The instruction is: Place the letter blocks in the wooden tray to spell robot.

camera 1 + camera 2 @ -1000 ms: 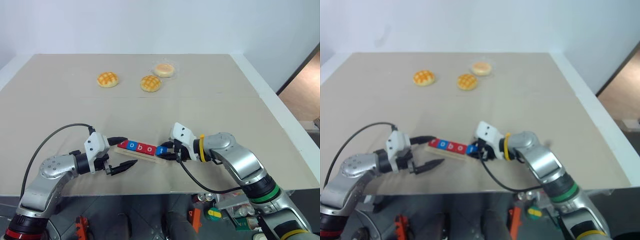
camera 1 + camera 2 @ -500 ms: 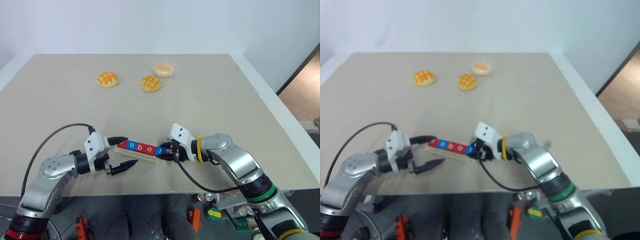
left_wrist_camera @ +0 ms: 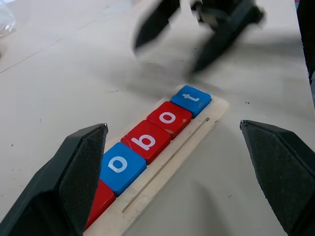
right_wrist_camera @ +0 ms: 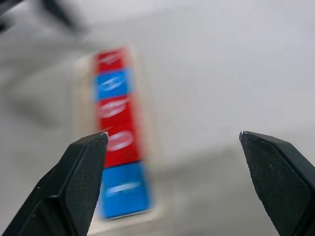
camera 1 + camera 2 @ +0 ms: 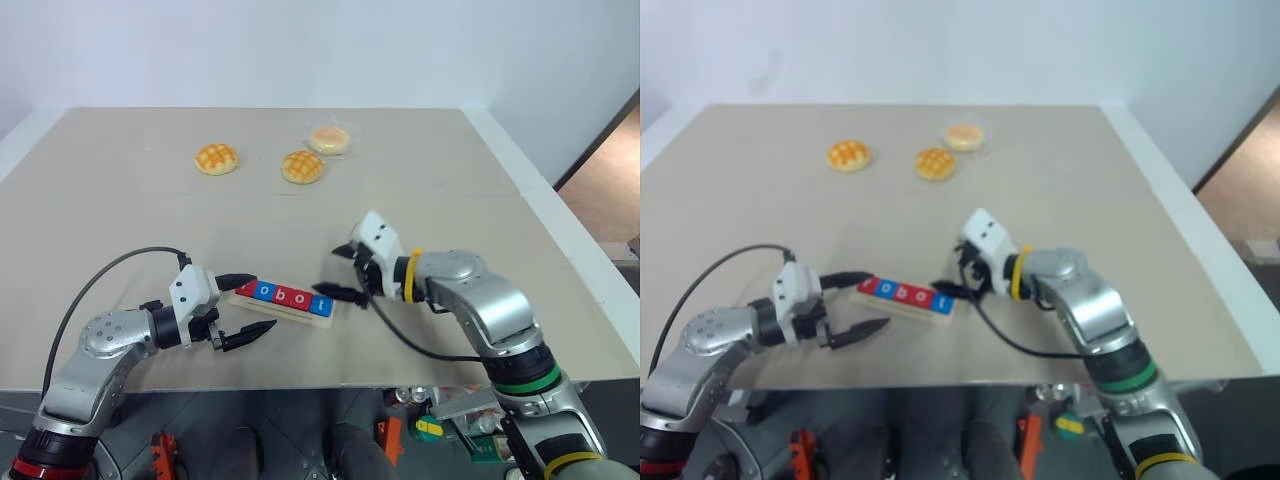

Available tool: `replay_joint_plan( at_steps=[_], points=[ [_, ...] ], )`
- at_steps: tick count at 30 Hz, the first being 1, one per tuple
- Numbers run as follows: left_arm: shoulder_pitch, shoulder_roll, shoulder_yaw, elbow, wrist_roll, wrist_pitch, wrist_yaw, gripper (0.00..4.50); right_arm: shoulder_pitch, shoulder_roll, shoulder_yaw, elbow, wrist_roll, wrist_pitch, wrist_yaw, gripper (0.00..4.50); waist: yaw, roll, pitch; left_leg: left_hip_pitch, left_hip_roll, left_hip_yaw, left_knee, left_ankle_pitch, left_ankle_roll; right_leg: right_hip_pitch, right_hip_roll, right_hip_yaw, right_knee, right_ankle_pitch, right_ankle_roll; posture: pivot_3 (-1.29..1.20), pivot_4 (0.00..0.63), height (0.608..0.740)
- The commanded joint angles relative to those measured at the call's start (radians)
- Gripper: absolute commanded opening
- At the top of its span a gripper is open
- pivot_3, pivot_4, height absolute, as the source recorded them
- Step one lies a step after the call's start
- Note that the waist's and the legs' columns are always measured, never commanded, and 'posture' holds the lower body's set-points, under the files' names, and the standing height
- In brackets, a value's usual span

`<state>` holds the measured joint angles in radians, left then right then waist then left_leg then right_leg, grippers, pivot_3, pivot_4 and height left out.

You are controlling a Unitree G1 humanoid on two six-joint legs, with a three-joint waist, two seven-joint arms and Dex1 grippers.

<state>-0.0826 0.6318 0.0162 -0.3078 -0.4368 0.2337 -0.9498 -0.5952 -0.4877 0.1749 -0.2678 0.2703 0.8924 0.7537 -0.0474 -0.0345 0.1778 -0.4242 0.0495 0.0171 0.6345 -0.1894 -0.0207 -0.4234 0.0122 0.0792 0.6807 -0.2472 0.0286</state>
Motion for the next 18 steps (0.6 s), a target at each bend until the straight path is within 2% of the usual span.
replay_joint_plan(
  at_steps=[1,4,9,11,13,15,18],
  points=[
    [0.019,0.006,0.045,-0.047,-0.033,0.000,0.006,4.50,0.064,0.009,-0.099,-0.014,0.017,0.002,-0.072,3.52,0.000,0.000,0.000,0.000,0.000,0.000,0.000,0.000,0.000,0.000,0.000,0.000,0.000,0.000,0.000,0.00,0.150,0.740],
    [0.014,-0.010,0.085,-0.035,-0.049,0.033,0.065,4.50,0.134,0.012,-0.149,-0.018,0.021,-0.020,-0.107,2.49,0.000,0.000,0.000,0.000,0.000,0.000,-0.001,0.000,0.000,0.000,0.000,0.000,0.000,-0.001,0.000,0.00,0.150,0.740],
    [-0.028,-0.032,0.154,0.037,0.003,0.047,0.212,4.50,0.181,0.030,-0.251,0.004,0.029,-0.098,-0.170,0.79,-0.002,0.000,0.000,0.000,0.000,0.000,0.000,0.000,0.000,0.000,0.001,0.001,0.000,0.001,0.000,0.00,0.150,0.740],
    [-0.049,-0.038,0.188,0.070,0.017,0.054,0.269,4.50,0.192,0.021,-0.296,0.012,0.053,-0.131,-0.154,0.79,-0.002,0.000,0.000,0.001,0.000,0.000,0.000,0.000,0.000,0.000,0.001,0.000,0.000,0.002,0.000,0.00,0.150,0.740],
    [-0.054,-0.032,0.201,0.086,0.027,0.049,0.285,4.50,0.201,0.006,-0.325,0.016,0.088,-0.139,-0.123,1.22,-0.001,0.000,0.000,0.001,0.000,0.000,0.000,0.000,0.001,0.000,0.001,0.000,0.000,0.002,0.000,0.00,0.150,0.740],
    [-0.051,-0.027,0.219,0.107,0.038,0.034,0.296,4.50,0.217,-0.030,-0.332,0.027,0.091,-0.198,-0.071,1.82,-0.001,0.000,0.000,0.001,0.000,0.001,0.000,0.000,0.000,0.000,0.001,0.001,0.000,0.002,0.001,0.00,0.150,0.740],
    [-0.033,-0.017,0.250,0.128,0.033,0.029,0.289,4.50,0.235,-0.085,-0.326,0.035,0.141,-0.241,0.049,2.97,-0.001,0.000,0.000,0.000,-0.001,0.001,0.000,0.000,0.000,0.000,0.000,0.001,-0.001,0.000,0.002,0.00,0.150,0.740]
  ],
)
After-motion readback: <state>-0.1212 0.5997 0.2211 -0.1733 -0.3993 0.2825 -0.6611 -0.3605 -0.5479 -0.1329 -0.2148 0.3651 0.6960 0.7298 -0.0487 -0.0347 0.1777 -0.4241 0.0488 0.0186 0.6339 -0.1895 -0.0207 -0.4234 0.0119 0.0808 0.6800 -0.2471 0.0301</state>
